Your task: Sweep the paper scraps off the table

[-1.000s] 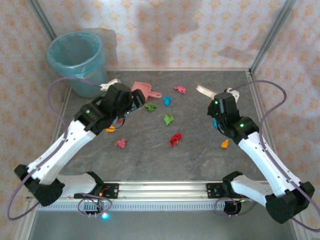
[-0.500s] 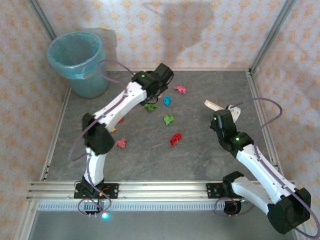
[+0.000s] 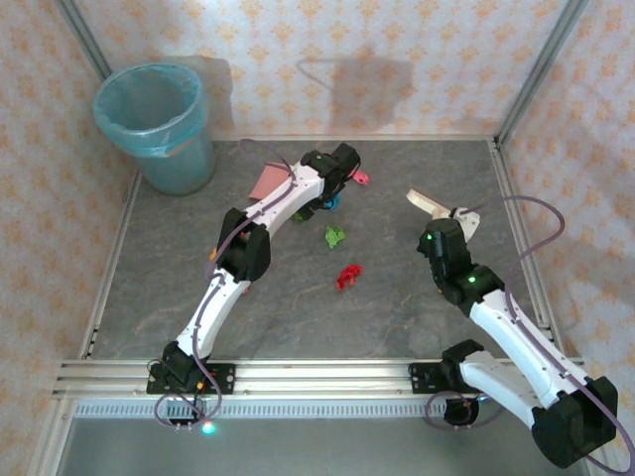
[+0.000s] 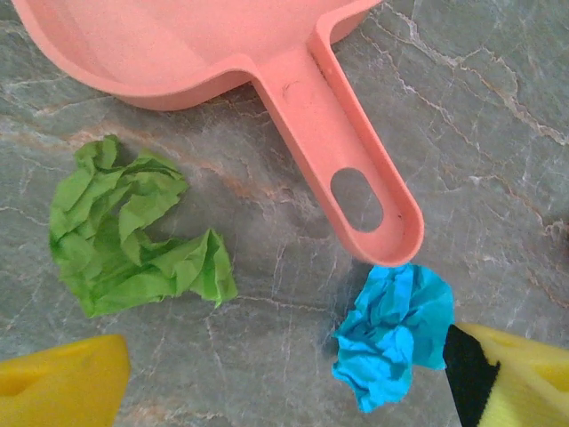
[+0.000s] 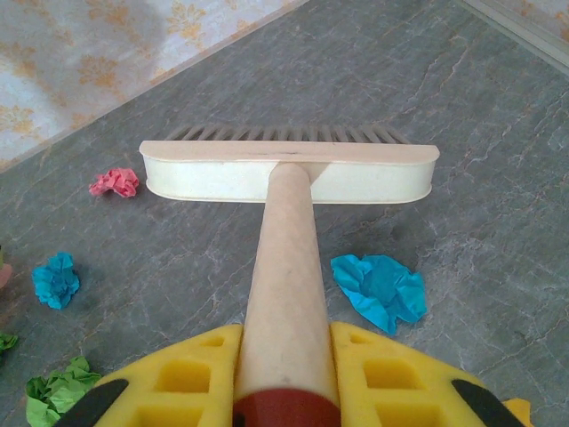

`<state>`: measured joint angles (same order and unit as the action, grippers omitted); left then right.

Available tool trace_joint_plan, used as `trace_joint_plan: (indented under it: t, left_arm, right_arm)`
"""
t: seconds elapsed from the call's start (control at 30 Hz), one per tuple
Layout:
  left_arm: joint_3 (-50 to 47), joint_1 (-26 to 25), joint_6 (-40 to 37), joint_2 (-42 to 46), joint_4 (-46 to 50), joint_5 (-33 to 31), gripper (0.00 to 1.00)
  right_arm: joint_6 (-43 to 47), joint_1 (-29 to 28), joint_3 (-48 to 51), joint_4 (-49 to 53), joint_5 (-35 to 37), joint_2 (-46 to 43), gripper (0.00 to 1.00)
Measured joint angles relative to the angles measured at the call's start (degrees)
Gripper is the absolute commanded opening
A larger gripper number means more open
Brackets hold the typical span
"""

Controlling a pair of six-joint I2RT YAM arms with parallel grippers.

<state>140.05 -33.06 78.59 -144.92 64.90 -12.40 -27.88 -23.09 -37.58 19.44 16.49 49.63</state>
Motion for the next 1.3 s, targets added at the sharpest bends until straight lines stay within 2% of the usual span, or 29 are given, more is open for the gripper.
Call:
trace_joint_plan:
  t: [0.23, 0.73, 1.1, 1.3]
  left_arm:
    - [1.7, 0.5, 1.1, -0.4, -3.1, -0.1, 0.9]
    - [3.5, 3.8, 4.1, -7.1, -7.1, 1.9, 0.83]
    - [3.9, 5.4, 3.7, -7.2, -9.1, 4.9, 0.64]
    - [3.9, 6.4, 2.8, -7.2, -9.3, 6.3, 0.48]
  right_arm:
    - [0.0, 0.0, 0.0, -0.4, -0.2, -0.2, 0.0]
    - [0.0, 0.0, 0.6, -1.1, -0.9, -0.3, 0.0]
    - [0.0, -0.2, 0.7, -1.6, -1.1, -0.3, 0.0]
    - [0.2, -0.4, 0.9, -2.0, -1.1, -0.3, 0.0]
